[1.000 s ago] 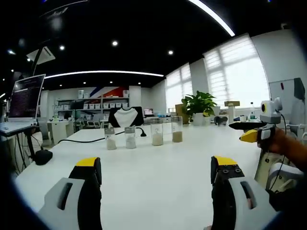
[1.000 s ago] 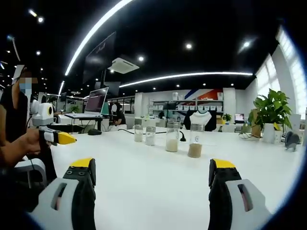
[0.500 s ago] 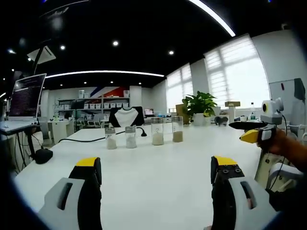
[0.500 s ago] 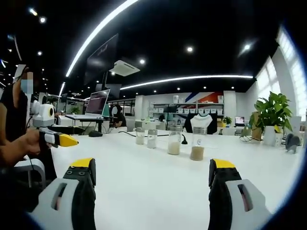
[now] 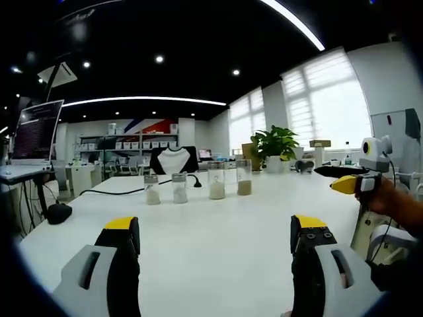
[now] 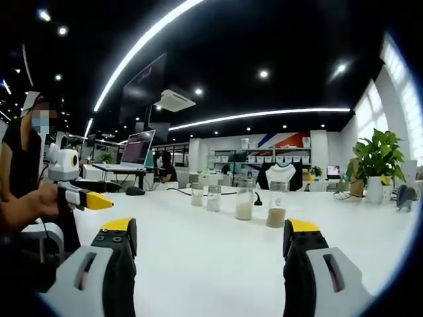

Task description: Rotate the seasoning bottle until the label or dispensing opening points toward the visible target arrow and the bottle remains upright within the marked orientation range

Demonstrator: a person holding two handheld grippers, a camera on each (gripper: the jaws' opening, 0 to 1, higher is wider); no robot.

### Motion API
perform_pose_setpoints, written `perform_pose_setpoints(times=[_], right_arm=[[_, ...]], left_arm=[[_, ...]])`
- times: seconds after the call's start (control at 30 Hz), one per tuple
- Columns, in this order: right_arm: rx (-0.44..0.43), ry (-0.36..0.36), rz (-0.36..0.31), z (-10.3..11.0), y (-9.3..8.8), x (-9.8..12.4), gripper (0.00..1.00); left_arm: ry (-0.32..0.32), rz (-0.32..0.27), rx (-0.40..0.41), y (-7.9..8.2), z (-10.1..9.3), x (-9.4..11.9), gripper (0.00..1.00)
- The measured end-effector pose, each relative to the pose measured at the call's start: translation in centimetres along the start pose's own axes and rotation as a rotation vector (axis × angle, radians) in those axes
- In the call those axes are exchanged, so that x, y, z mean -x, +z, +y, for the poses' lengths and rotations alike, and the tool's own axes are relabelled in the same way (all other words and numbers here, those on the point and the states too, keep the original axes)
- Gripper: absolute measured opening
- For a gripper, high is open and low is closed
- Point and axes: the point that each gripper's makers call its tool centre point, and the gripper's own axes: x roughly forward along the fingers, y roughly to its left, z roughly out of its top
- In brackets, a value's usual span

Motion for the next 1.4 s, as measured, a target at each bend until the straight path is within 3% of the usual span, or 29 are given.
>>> perform_pose_setpoints(times=[0.1,0.33,0.73,0.87,0.97,1.07,1.4], right_arm=[[-0.007,-0.009,-0.044,-0.2,0.6,0.0,0.99],[-0.005,-0.004,-0.049,0.0,0.9,0.3,0.92],[-0.044,0.0,-0.075,0.5,1.5,0.3,0.99],[-0.007,-0.013,-0.061,0.6,1.2,0.3,0.99],[-0.028,0.028,-0.099,1.4,1.8,0.4,0.99],[-0.026,0.025,-0.118,1.5,2.1,0.5,0.99],[-0.053,-0.012,-0.029,0.1,0.1,0.3,0.99]], left_arm=[[-0.002,0.0,0.001,0.0,-0.1,0.0,1.0],[-0.004,0.0,0.0,-0.1,-0.2,-0.1,1.0],[-0.001,-0.005,0.005,0.0,0.1,0.0,1.0],[0.0,-0.007,0.007,0.0,0.1,0.0,1.0],[0.001,-0.01,0.007,0.1,0.1,0.0,1.0],[0.005,-0.011,0.006,0.1,0.2,0.0,1.0],[0.005,-0.01,0.011,0.0,0.2,0.0,1.0]])
